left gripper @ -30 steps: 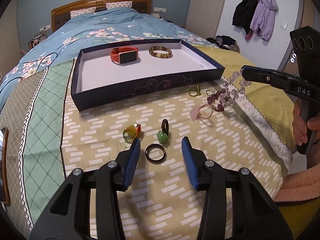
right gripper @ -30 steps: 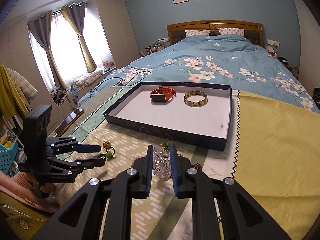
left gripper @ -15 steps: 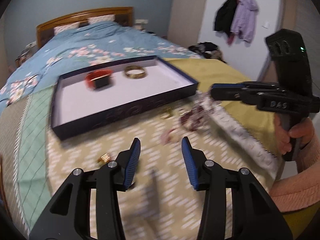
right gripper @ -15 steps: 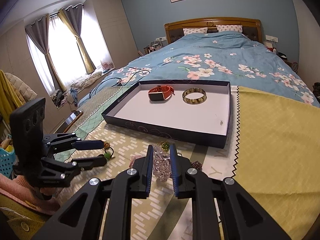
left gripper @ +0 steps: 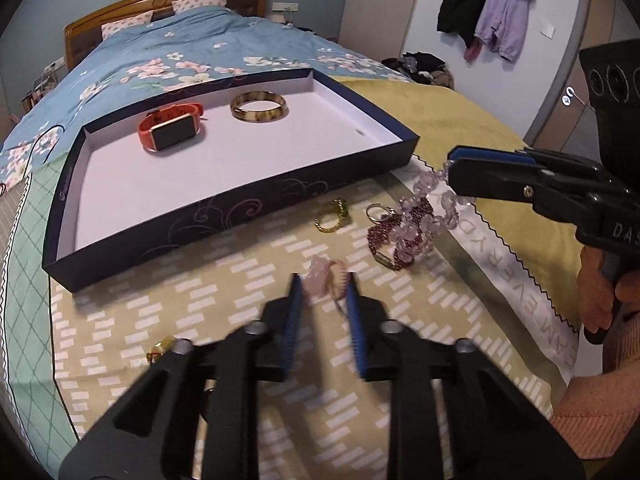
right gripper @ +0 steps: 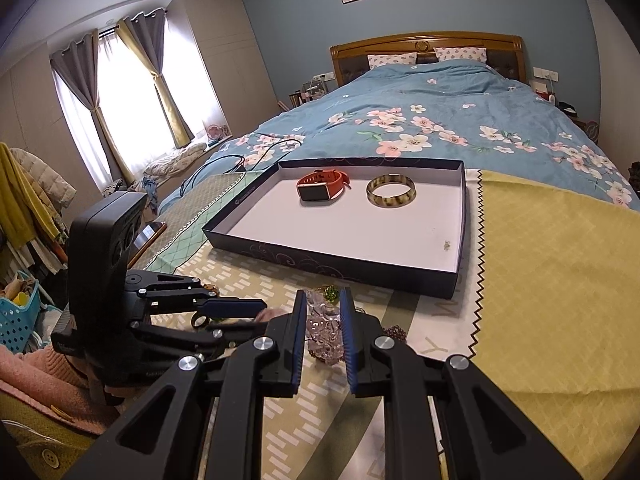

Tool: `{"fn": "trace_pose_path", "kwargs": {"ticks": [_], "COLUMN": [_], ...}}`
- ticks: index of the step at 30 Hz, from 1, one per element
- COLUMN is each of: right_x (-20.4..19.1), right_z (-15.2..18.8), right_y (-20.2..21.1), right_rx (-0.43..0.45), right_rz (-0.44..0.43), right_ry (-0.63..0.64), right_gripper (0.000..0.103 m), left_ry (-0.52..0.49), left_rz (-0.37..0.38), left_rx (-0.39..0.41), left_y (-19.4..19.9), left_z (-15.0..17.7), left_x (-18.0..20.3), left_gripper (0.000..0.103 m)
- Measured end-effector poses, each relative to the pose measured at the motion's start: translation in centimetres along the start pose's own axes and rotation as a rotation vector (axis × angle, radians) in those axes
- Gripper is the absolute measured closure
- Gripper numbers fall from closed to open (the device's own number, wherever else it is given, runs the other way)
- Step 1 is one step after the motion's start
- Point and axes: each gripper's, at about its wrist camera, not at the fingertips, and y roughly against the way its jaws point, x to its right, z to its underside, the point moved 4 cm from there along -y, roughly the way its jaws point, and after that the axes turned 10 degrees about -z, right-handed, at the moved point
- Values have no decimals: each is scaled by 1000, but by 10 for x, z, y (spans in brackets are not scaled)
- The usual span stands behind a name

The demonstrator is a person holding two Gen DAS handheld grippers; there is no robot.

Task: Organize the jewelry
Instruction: 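Grasp the pink charm with the left tool while the right tool grasps the clear crystal bracelet, then carry the pink charm with the left tool while the right tool carries the crystal bracelet into the box, release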

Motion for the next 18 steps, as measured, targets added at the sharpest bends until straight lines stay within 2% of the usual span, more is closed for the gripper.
{"fn": "trace_pose_path", "kwargs": {"ticks": [1,10,18], "right_x": [0,-4,-6], "right_z": [-1,-14,-29], "right_y": [-1,-3,-6], "right_rx": [-1,17,32], "right_rz": [0,-6,-14], "right_ry": [2,24,39], "right_gripper": [88,88,88], "left_ry": [6,41,69], "left_rz": [11,35,16], "left_rx": [-1,33,84], "left_y": [0,12,34], "left_z": [0,-4,-14], "left_x": [-1,-12,-26], "left_gripper": [100,100,100]}}
